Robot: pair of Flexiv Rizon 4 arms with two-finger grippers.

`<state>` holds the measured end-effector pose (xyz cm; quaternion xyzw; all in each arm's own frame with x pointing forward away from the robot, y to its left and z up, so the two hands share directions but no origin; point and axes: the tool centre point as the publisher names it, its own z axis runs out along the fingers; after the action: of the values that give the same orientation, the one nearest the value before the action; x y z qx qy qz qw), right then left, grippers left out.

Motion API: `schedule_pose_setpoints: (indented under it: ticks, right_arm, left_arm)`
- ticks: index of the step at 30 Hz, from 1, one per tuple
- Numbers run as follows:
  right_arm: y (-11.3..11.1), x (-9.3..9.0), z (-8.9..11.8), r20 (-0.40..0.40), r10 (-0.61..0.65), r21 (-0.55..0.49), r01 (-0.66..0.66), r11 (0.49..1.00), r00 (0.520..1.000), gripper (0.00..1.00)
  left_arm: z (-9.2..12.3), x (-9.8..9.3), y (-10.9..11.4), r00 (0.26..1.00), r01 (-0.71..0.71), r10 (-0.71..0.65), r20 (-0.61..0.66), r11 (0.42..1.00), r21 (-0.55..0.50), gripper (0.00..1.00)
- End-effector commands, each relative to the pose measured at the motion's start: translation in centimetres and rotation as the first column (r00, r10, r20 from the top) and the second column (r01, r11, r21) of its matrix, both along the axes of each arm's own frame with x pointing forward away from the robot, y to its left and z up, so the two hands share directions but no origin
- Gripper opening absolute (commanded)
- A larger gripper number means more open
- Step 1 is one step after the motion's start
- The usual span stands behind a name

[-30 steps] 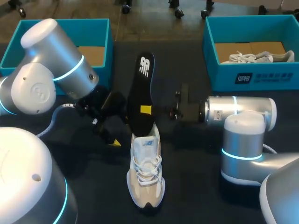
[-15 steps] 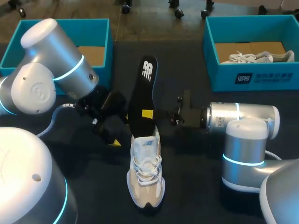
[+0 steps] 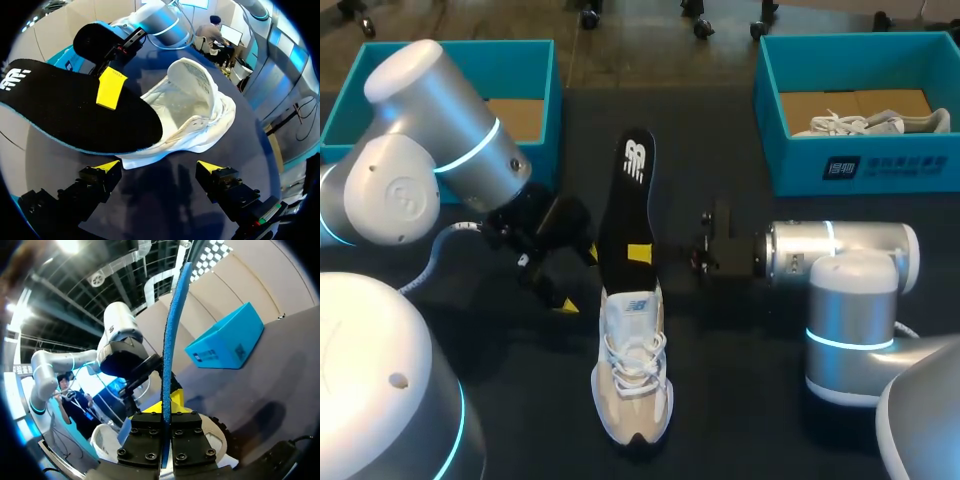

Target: Take the shoe out of the shoebox, open the shoe tongue, remove and reinsert the insole, then place the shoe into the shoebox

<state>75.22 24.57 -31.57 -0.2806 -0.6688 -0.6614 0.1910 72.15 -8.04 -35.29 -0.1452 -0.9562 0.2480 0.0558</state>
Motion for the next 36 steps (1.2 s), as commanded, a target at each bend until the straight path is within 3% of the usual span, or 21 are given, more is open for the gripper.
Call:
schedule_pose_setpoints:
  ticks: [1,10,26,36]
  right_arm:
    - [-0.1,0.0,-0.6,-0.001,0.019,-0.004,-0.019,1.0,1.0,0.0]
    - [-0.3,-1.0,-2.1,-0.027,0.02,0.006,-0.02,1.0,0.999,0.0]
    - [-0.3,-1.1,-2.1,-0.026,0.028,0.005,-0.028,1.0,0.999,0.0]
    - [-0.9,-3.5,-4.0,0.004,0.049,-0.013,-0.049,0.999,0.999,0.0]
  left_arm:
    - [-0.1,0.0,0.0,1.0,0.0,0.0,0.001,1.0,-0.001,1.0]
    - [-0.1,0.0,0.0,1.0,0.0,0.0,0.001,1.0,-0.001,1.0]
    - [-0.1,0.0,0.0,1.0,0.0,0.0,0.001,1.0,-0.001,1.0]
    - [-0.1,0.0,0.0,1.0,0.0,0.0,0.001,1.0,-0.001,1.0]
